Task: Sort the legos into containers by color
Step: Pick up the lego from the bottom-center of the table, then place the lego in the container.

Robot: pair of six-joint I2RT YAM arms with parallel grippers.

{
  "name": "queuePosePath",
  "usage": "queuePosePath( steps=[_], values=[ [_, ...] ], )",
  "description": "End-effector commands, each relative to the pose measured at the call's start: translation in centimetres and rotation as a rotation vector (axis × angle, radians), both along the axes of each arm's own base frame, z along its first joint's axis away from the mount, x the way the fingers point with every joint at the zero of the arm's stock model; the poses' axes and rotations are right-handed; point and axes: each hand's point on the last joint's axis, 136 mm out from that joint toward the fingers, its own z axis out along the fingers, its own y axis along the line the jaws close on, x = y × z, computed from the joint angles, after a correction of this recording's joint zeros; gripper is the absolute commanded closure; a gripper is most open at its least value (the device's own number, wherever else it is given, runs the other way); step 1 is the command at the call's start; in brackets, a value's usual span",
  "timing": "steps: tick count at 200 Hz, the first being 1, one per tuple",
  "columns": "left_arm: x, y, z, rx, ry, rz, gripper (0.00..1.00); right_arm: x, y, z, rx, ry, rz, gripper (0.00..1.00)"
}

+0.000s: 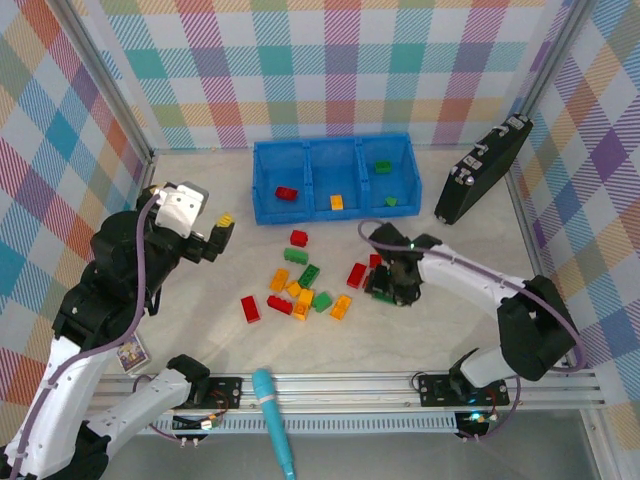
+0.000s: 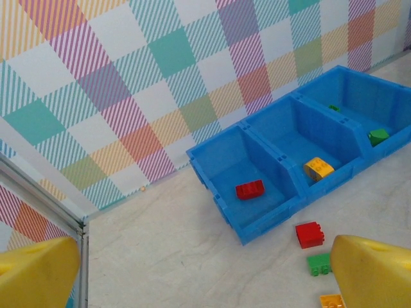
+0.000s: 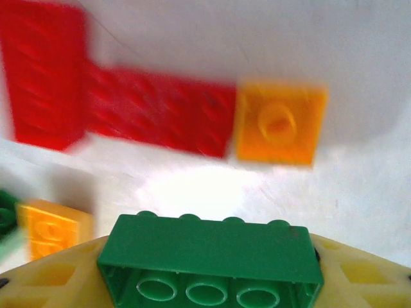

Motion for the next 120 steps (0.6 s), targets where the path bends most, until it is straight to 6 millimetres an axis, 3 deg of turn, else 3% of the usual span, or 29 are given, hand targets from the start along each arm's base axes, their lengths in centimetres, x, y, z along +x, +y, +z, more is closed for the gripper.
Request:
queuePosePath(
  steps=[1, 27, 58, 84, 120],
  values=[
    [-0.2, 0.1, 0.6, -0.017, -0.041, 0.005, 0.0, 4.2, -1.6, 3.0, -0.108, -0.122, 0.123, 0.49],
    [-0.2, 0.2, 0.7, -0.014, -0.043, 0.009, 0.0, 10.3, -2.0, 6.6, -0.16, -0.273, 0.175, 0.49],
    [-0.1, 0.2, 0.7, -0.006, -0.044, 0.013, 0.0, 16.9, -2.5, 9.0, -0.189, -0.398, 0.172, 0.49],
    [0.0, 0.5, 0.6, 0.004, -0.046, 0.025, 0.0, 21.4, -2.9, 9.7, -0.197, -0.472, 0.142, 0.49],
    [0.3, 0.5, 0.5, 0.018, -0.051, 0.033, 0.0, 26.2, -3.4, 9.1, -0.201, -0.493, 0.115, 0.49]
  ],
)
